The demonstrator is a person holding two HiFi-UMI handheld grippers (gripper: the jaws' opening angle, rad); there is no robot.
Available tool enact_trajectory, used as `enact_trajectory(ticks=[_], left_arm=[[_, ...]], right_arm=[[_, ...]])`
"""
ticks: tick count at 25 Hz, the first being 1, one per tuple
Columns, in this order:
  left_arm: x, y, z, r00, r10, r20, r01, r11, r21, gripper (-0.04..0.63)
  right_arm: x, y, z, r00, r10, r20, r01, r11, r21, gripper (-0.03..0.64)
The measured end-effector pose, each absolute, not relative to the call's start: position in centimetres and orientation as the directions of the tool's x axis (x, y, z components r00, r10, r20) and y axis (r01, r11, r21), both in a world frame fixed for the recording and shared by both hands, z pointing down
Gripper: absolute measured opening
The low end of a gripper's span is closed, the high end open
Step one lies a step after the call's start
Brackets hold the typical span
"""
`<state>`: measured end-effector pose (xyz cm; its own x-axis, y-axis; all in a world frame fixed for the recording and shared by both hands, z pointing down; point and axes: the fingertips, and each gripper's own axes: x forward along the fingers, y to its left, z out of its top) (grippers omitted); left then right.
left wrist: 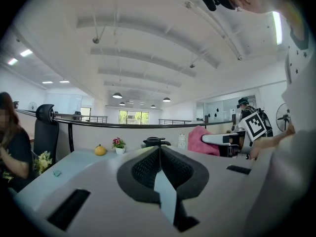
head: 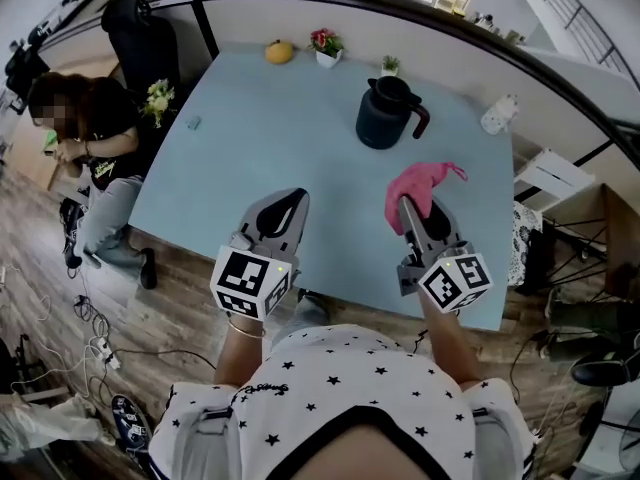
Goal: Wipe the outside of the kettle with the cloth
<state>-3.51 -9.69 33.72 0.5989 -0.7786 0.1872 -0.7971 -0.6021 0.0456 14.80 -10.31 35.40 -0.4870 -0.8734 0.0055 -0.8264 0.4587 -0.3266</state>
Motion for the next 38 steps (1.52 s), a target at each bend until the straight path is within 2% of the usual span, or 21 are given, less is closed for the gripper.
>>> enact_trajectory(ticks=[8,15,30,38], left_arm=[[-5.9,-15.0,34.5,0.642,-0.742,0.194,-0.763,-0.644,0.060,0.029],[-5.3,-17.8,36.2,0.677,-0.707,0.206,-0.733,-0.674,0.094,0.029],[-3.6,-20.8,36.5,0.622,-0.746,0.236,-0.779,-0.620,0.093,0.029],[-3.6,-22.3,37.8,0.591,-0.759,0.274,-0.803,-0.587,0.103,0.029]], right_arm=[[13.1,-15.2,36.1,-0.417,-0.909,0.019,-0.862,0.389,-0.323,0.143],[13.7,-18.4,37.5,-0.368,-0.928,0.064,-0.892,0.332,-0.308,0.143],[17.3,-26.8,39.3,-0.356,-0.930,0.097,-0.907,0.318,-0.278,0.143],[18.3,-31.0,41.4,-0.339,-0.929,0.150,-0.932,0.310,-0.189,0.143]])
